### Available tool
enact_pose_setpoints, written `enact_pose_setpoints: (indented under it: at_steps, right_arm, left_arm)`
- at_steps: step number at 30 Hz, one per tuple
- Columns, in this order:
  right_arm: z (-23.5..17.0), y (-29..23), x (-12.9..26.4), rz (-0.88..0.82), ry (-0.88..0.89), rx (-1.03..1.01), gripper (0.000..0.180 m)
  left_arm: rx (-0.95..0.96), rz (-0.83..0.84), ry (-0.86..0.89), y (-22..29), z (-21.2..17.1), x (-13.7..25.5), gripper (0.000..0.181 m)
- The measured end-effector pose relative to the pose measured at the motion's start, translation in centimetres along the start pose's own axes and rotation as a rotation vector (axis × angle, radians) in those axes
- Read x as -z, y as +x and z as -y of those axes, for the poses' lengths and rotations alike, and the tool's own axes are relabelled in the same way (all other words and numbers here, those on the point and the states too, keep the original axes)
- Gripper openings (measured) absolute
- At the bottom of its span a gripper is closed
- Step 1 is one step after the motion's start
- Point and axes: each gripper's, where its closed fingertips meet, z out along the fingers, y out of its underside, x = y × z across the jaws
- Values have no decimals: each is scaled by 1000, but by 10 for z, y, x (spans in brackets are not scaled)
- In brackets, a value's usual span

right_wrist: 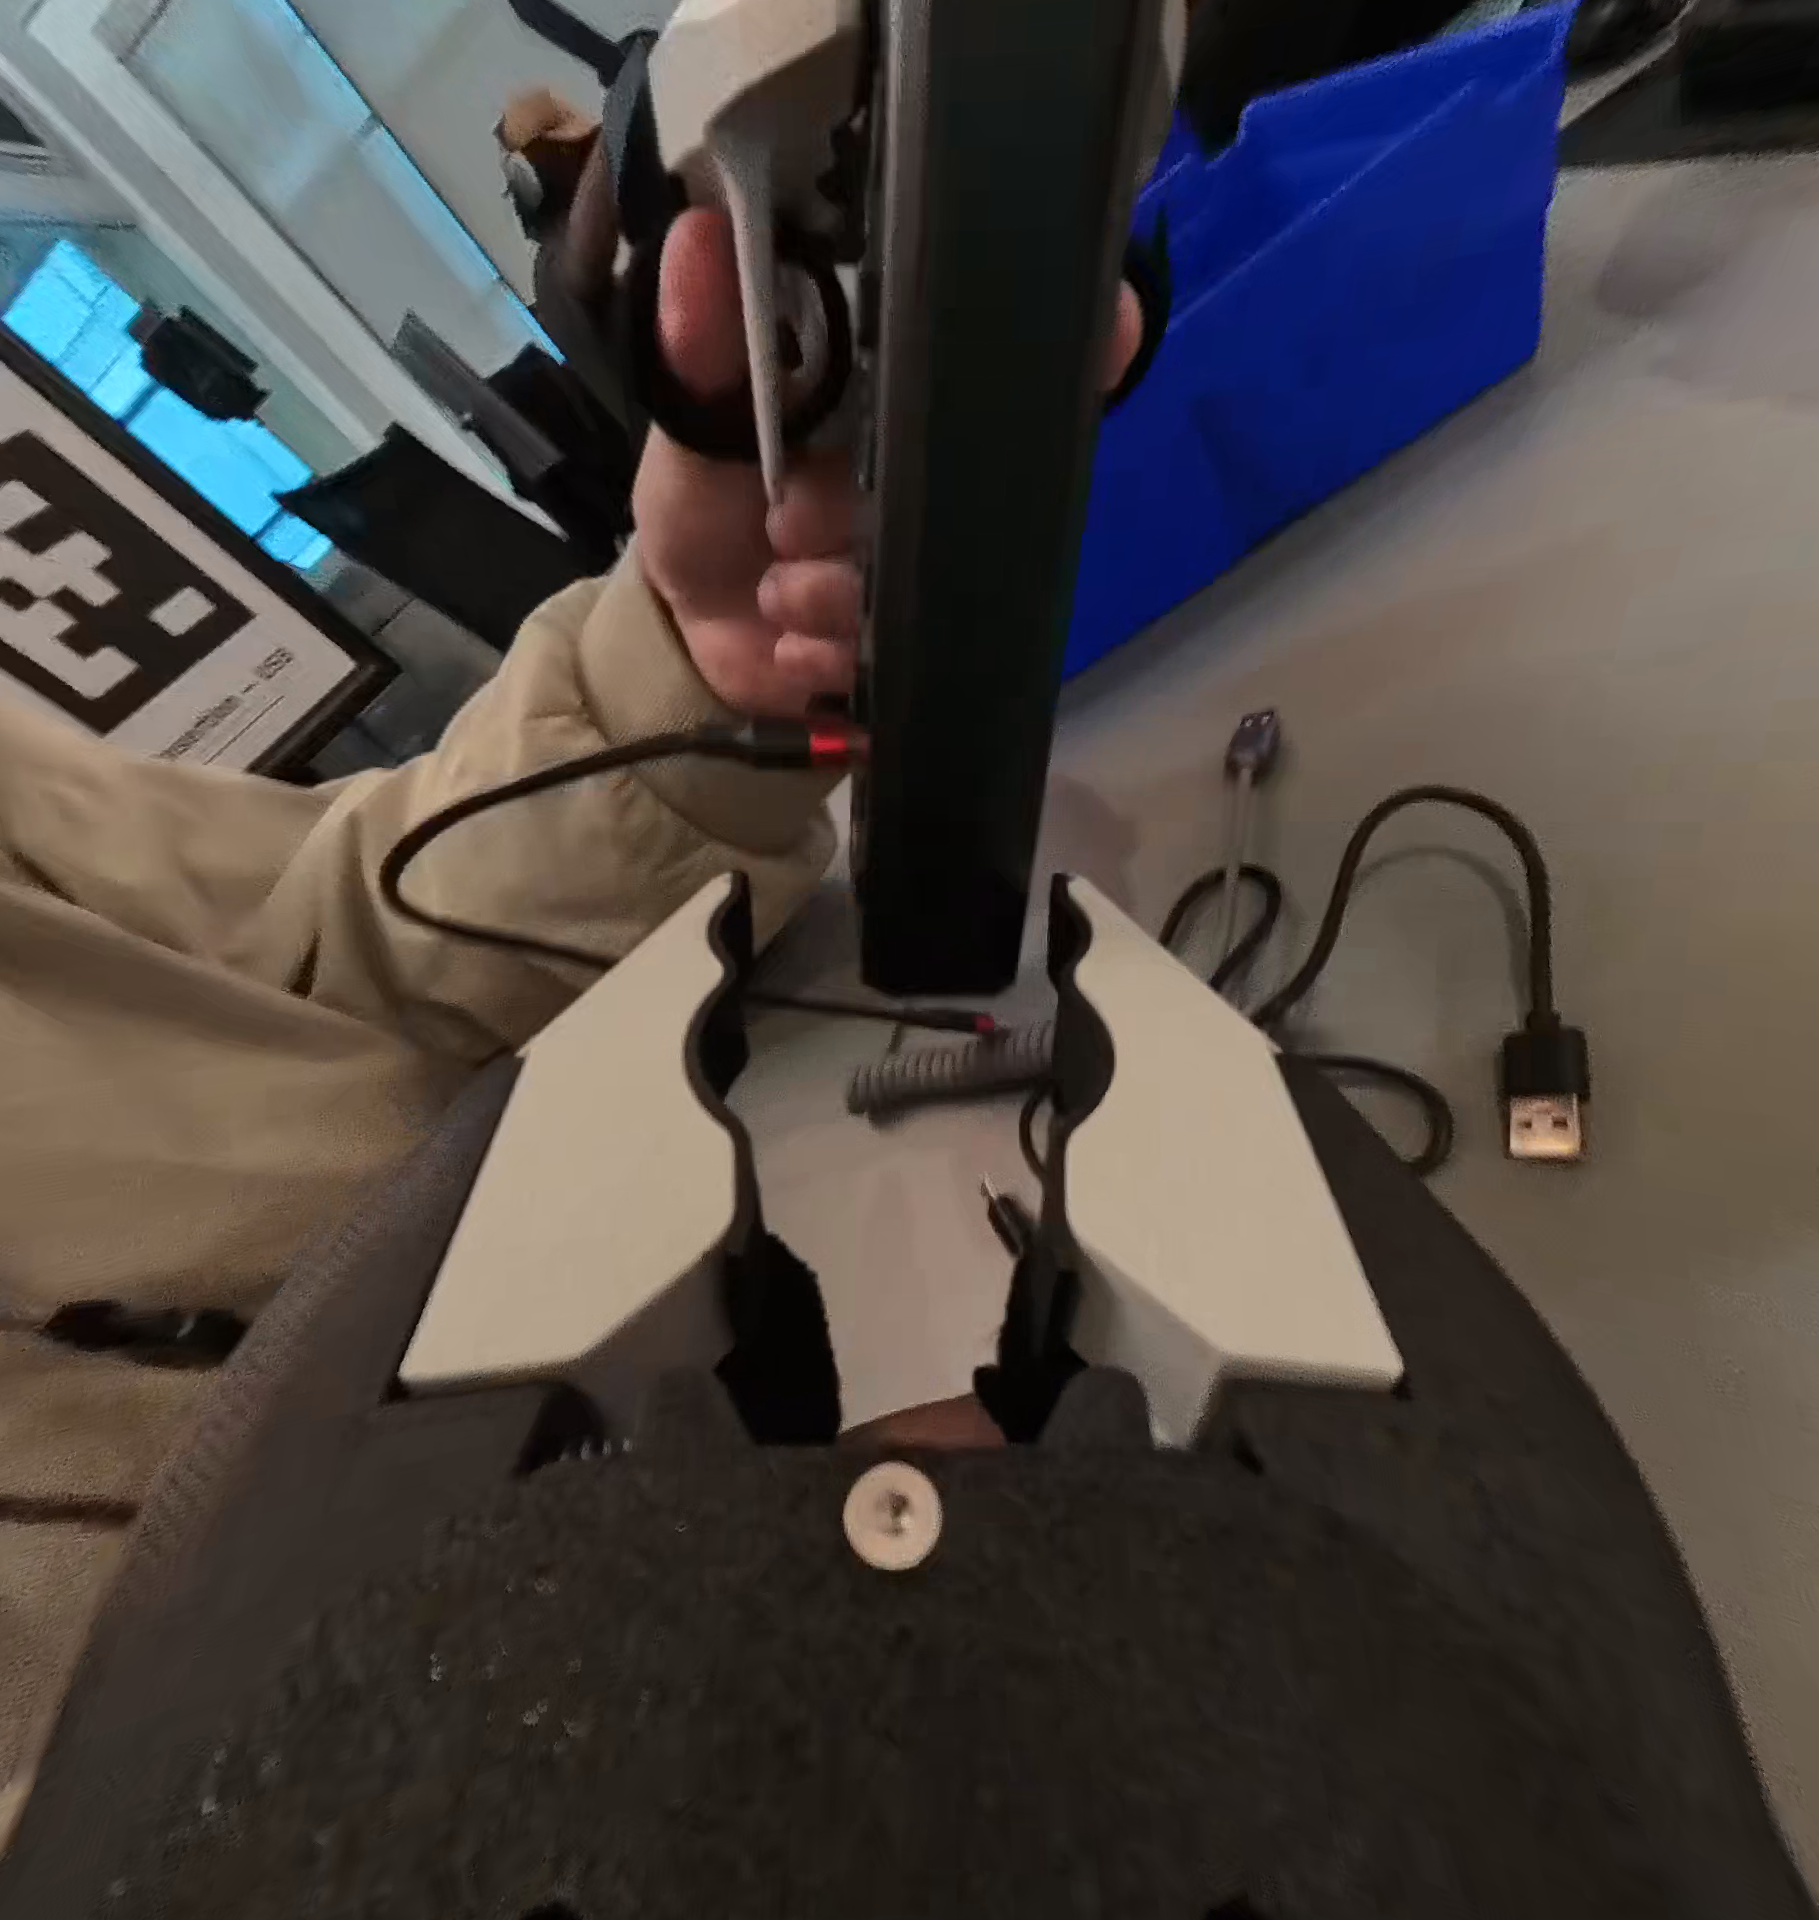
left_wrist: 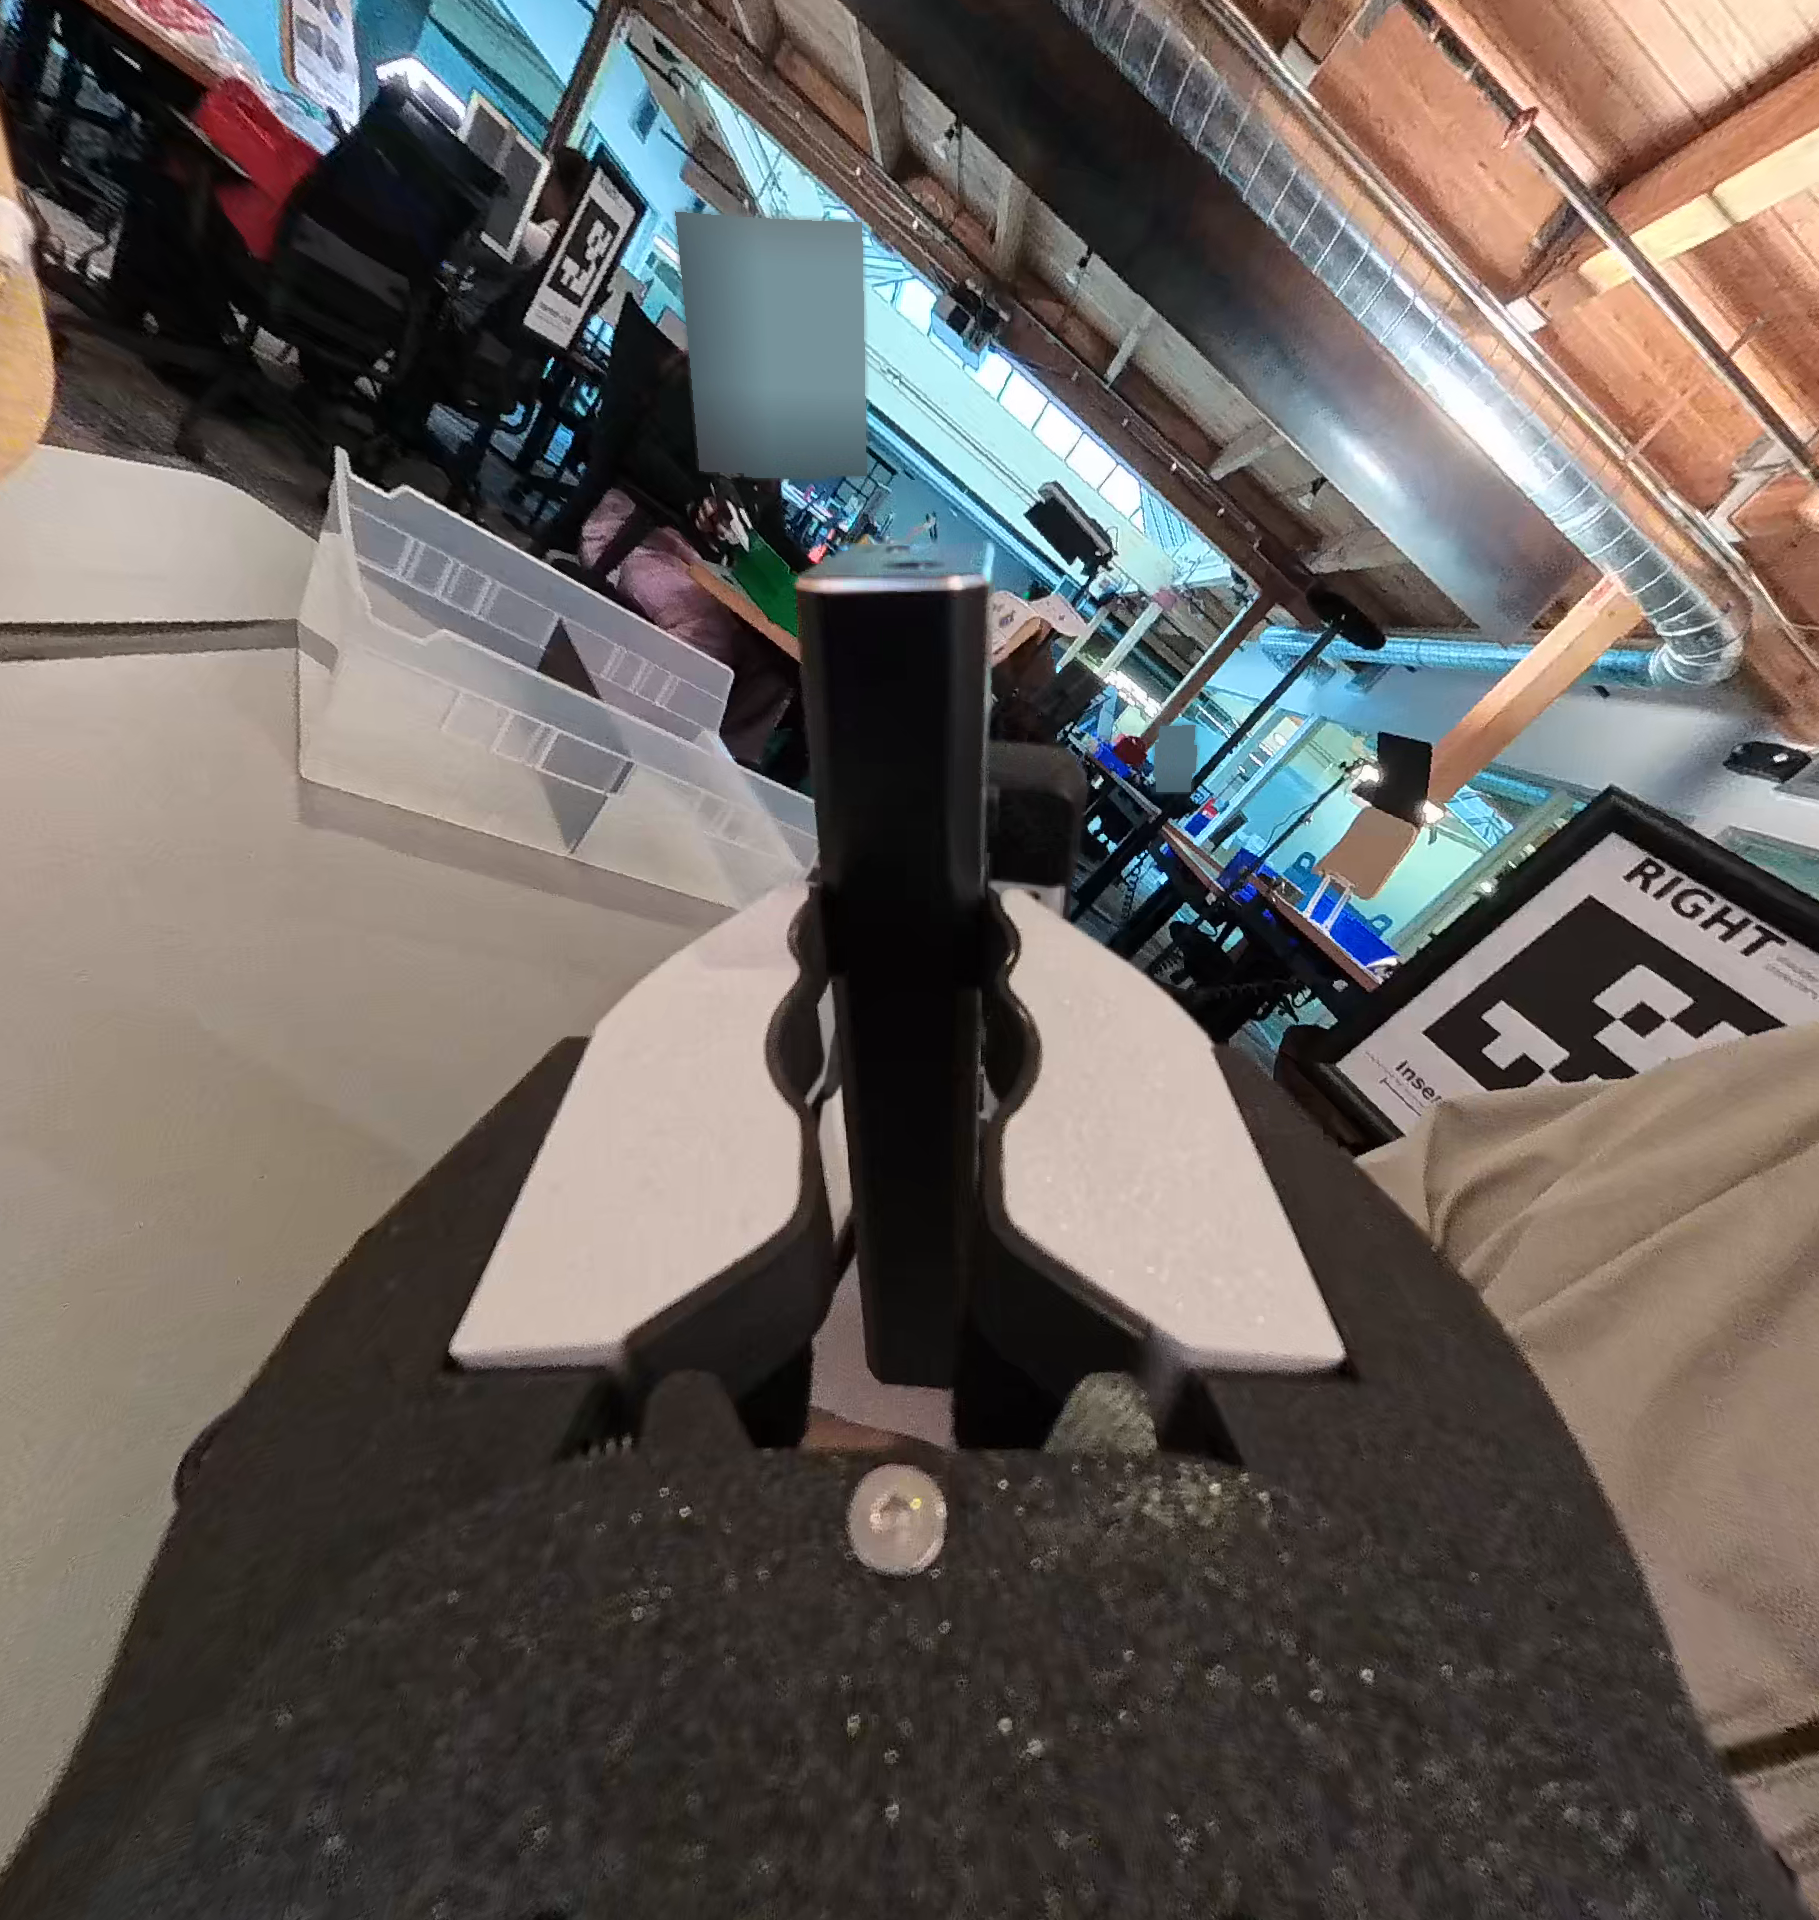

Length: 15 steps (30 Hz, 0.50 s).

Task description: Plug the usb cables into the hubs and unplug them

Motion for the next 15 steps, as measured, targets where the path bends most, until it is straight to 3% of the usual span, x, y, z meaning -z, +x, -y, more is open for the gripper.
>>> enact_pose_setpoints:
  at_steps: [2,4,8,12,15]
  right_arm:
    - [12,-3,-10,-5,75,-5,54]
    - [13,3,-16,-78,80,58,34]
    - [20,8,-15,-149,148,134,30]
    - [36,21,-10,-292,253,199,29]
    - [48,28,2,-390,361,227,29]
  left_arm:
    - [4,-17,-2,3,-2,-6,27]
    - [-2,-42,-6,8,-4,-12,27]
    - [-53,-8,-9,14,1,-14,31]
    - [-175,228,-115,9,-6,-4,53]
    - [-302,399,-232,15,-32,9,51]
